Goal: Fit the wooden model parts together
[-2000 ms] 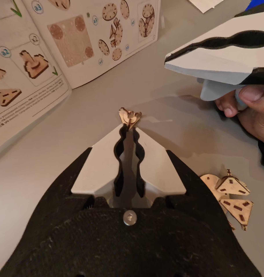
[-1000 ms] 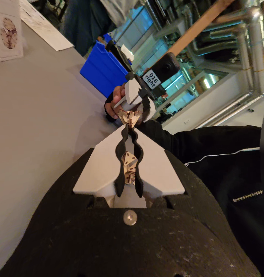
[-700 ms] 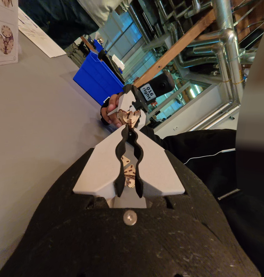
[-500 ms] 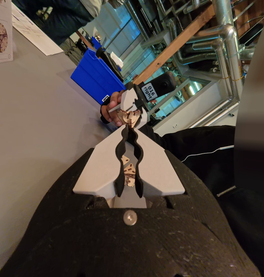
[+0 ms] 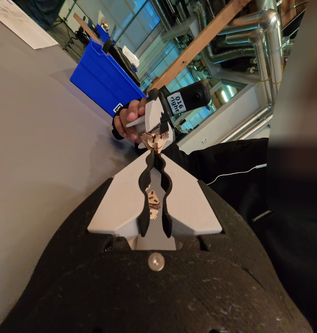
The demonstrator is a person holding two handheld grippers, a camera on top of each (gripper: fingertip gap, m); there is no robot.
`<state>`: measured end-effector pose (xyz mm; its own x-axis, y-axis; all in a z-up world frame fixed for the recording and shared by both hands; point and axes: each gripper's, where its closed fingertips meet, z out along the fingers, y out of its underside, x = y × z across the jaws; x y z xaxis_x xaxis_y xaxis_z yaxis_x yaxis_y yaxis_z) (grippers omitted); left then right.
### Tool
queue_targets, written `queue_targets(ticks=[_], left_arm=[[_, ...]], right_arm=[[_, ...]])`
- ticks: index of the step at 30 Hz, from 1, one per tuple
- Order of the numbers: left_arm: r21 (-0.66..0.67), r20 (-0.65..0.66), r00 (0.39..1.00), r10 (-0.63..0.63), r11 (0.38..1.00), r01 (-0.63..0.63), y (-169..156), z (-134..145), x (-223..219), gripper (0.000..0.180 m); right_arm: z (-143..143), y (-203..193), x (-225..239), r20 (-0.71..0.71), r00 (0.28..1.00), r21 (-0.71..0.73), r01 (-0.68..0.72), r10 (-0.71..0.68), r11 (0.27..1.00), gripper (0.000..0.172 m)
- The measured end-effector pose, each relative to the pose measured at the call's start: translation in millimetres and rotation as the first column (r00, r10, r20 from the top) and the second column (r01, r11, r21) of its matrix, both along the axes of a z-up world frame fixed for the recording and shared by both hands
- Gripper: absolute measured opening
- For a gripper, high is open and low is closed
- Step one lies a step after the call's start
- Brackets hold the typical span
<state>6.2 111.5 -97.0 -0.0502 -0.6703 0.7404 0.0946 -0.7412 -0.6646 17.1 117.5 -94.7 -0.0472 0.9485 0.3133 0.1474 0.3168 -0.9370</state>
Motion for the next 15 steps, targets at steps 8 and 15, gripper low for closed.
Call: queue_targets(ticks=[8, 15], left_arm=[[0.000, -0.017, 0.998, -0.067, 0.998, 0.067, -10, -3, 6, 0.000], [0.005, -0.030, 0.996, -0.086, 0.996, 0.086, -13, -4, 8, 0.000]], right_arm=[[1, -8, -3, 0.009, 1.000, 0.040, -0.021, 0.021, 0.999, 0.016], [0, -12, -4, 0.033, 0.999, 0.060, -0.032, 0.031, 0.998, 0.010]])
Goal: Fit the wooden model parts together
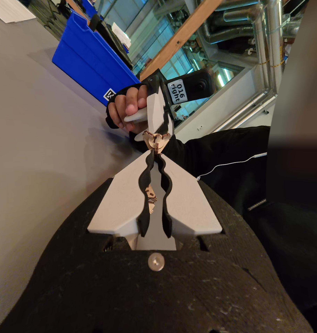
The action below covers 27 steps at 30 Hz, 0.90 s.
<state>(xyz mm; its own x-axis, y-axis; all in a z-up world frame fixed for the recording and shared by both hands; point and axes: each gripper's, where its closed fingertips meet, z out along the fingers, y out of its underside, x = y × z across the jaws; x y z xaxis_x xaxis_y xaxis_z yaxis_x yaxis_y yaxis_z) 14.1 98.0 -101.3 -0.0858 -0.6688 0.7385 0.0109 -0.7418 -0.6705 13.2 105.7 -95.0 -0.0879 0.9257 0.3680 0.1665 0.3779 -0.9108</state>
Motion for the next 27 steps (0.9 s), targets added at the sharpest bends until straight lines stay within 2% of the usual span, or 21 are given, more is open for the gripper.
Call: queue_targets(ticks=[2, 4, 9, 16, 18, 20, 22, 24, 27], left_arm=[[0.001, -0.018, 1.000, 0.020, 1.000, -0.020, 3, -3, 1, 0.003], [-0.003, -0.029, 0.998, 0.056, 0.998, -0.056, 8, -4, 0, 0.015], [-0.027, 0.029, 0.988, 0.153, 0.988, -0.152, 24, 3, -10, 0.033], [-0.077, 0.127, 0.957, 0.261, 0.964, -0.253, 41, 15, -29, 0.036], [-0.087, 0.138, 0.954, 0.267, 0.963, -0.257, 43, 16, -30, 0.037], [-0.084, 0.137, 0.953, 0.271, 0.962, -0.261, 43, 16, -30, 0.036], [-0.074, 0.126, 0.954, 0.273, 0.961, -0.265, 43, 15, -29, 0.037], [-0.066, 0.110, 0.956, 0.270, 0.962, -0.265, 42, 13, -27, 0.037], [-0.054, 0.096, 0.958, 0.270, 0.963, -0.266, 42, 11, -26, 0.037]], right_arm=[[1, 0, 1, -0.001, 1.000, -0.005, -0.002, 0.002, 1.000, 0.007], [0, -1, 1, 0.013, 1.000, -0.021, -0.011, 0.011, 1.000, 0.004], [-11, 1, 1, 0.090, 0.996, 0.000, 0.008, -0.008, 1.000, 0.001], [-38, -5, 0, 0.357, 0.934, -0.015, 0.025, -0.018, 1.000, 0.001], [-41, -4, 0, 0.423, 0.906, -0.069, 0.046, -0.012, 0.997, 0.001], [-46, -5, 4, 0.518, 0.855, -0.184, 0.076, 0.031, 0.980, 0.000], [-49, -8, 12, 0.625, 0.771, -0.347, 0.136, 0.120, 0.928, 0.000], [-43, -16, 12, 0.650, 0.724, -0.481, 0.158, 0.230, 0.862, 0.000], [-40, -20, 9, 0.682, 0.677, -0.481, 0.128, 0.278, 0.867, 0.001]])
